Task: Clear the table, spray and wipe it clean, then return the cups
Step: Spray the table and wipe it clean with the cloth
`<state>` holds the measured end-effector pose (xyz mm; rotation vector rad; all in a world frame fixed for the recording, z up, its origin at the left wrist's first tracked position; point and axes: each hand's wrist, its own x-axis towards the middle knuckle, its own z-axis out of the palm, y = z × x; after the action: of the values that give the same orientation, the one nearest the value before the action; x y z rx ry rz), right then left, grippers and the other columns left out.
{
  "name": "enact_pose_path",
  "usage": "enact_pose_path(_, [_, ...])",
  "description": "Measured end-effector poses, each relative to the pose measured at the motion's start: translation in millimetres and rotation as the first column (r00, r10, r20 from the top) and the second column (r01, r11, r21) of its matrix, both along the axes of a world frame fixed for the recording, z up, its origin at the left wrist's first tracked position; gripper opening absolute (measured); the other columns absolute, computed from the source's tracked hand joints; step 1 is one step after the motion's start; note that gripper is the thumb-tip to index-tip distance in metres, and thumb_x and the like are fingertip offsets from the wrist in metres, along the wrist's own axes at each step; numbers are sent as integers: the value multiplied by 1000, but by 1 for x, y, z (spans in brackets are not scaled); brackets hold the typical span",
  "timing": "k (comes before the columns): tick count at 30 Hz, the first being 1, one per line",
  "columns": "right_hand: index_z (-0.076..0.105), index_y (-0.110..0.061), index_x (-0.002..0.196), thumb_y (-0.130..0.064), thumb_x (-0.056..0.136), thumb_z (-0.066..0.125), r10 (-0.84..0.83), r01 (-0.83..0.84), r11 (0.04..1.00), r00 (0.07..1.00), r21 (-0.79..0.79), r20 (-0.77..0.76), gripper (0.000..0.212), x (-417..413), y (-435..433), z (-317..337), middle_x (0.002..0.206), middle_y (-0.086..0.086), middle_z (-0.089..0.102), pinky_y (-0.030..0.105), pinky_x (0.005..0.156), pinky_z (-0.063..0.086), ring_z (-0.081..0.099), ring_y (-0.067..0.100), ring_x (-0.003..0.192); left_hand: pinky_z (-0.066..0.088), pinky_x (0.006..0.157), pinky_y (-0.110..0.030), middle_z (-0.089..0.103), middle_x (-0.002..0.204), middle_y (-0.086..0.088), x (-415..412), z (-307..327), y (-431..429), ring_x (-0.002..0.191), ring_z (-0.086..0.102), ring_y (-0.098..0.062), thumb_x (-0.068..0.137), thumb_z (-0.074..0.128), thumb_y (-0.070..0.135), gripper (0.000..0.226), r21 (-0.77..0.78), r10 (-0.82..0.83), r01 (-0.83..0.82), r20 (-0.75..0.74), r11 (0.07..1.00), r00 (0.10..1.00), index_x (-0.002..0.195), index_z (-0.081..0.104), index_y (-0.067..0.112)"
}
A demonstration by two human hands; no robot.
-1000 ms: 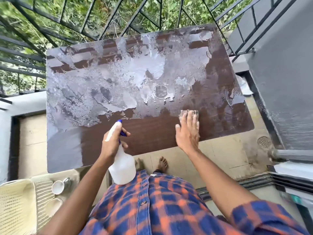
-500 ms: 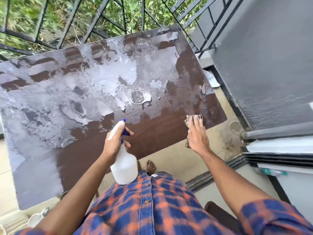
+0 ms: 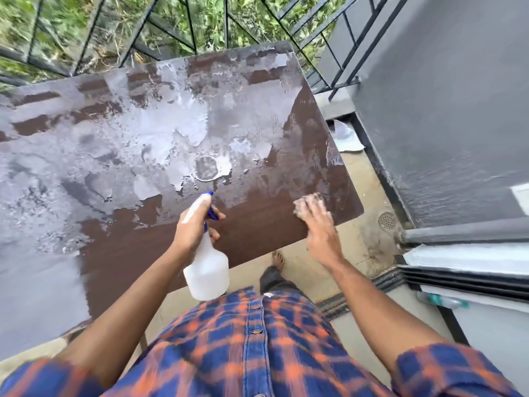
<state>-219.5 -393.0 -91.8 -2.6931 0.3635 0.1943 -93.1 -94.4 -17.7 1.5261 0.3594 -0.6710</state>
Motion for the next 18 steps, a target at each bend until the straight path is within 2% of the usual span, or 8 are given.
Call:
enact_pose_path(3, [36, -21, 157, 15, 80, 43, -115, 115, 992, 993, -47, -3, 85, 16, -65, 1, 167, 6, 23, 56, 120, 24, 14, 30, 155, 42, 46, -30, 72, 91, -16, -1, 1, -26, 43, 51, -26, 101, 51, 49, 44, 12, 38, -38, 4, 999, 999, 81, 62, 11])
enact_pose_path(8, [36, -14, 156, 13, 78, 45, -178, 178, 984, 984, 5, 1, 83, 69, -47, 4, 167, 8, 22, 45, 126, 12, 11, 29, 155, 42, 54, -34, 73, 86, -8, -2, 7, -67, 43, 51, -27, 96, 52, 54, 44, 54, 64, -65, 26, 996, 998, 70, 66, 21])
enact_pose_path(9, [35, -14, 156, 12, 77, 46, -138, 138, 990, 990, 35, 8, 84, 74, -33, 5, 167, 7, 21, 45, 126, 11, 11, 29, 155, 42, 53, -34, 73, 87, -10, -3, 7, -76, 43, 51, -27, 98, 51, 51, 43, 62, 77, -79, 28, 995, 997, 72, 65, 19])
enact_pose_path(11, [36, -16, 156, 8, 74, 45, 54, -56, 995, 998, 82, 24, 86, 69, -9, 5, 167, 5, 23, 46, 126, 13, 15, 29, 155, 42, 52, -32, 73, 90, -12, -4, 7, -90, 43, 51, -26, 103, 50, 46, 44, 69, 101, -103, 28, 992, 994, 74, 63, 16])
enact_pose_path(13, [37, -20, 156, 1, 75, 46, 287, -290, 955, 956, 54, 52, 83, 51, -9, 2, 167, 1, 24, 45, 124, 19, 18, 26, 154, 42, 51, -32, 73, 85, -8, -3, 8, -101, 43, 51, -25, 105, 48, 43, 44, 75, 113, -116, 38, 990, 993, 76, 62, 14])
enact_pose_path(14, [37, -22, 155, -3, 78, 46, 347, -349, 937, 936, 28, 57, 80, 42, -23, 0, 167, -2, 24, 44, 123, 21, 18, 24, 154, 42, 51, -32, 73, 83, -5, -2, 9, -107, 43, 51, -25, 106, 47, 42, 44, 75, 119, -122, 39, 990, 992, 77, 62, 12])
enact_pose_path(16, [38, -24, 155, -7, 85, 44, 308, -307, 951, 950, -18, 52, 72, 25, -61, -5, 167, -4, 23, 45, 122, 23, 17, 21, 155, 43, 50, -31, 73, 82, -4, -1, 11, -119, 43, 51, -24, 106, 46, 40, 44, 73, 120, -122, 38, 990, 992, 78, 61, 11])
enact_pose_path(18, [39, -21, 155, -5, 89, 41, 151, -150, 988, 988, -38, 37, 68, 18, -100, -7, 166, -2, 25, 49, 121, 26, 19, 22, 154, 43, 49, -30, 74, 84, -7, 0, 12, -128, 41, 51, -25, 105, 48, 43, 44, 61, 117, -119, 38, 991, 992, 78, 61, 10])
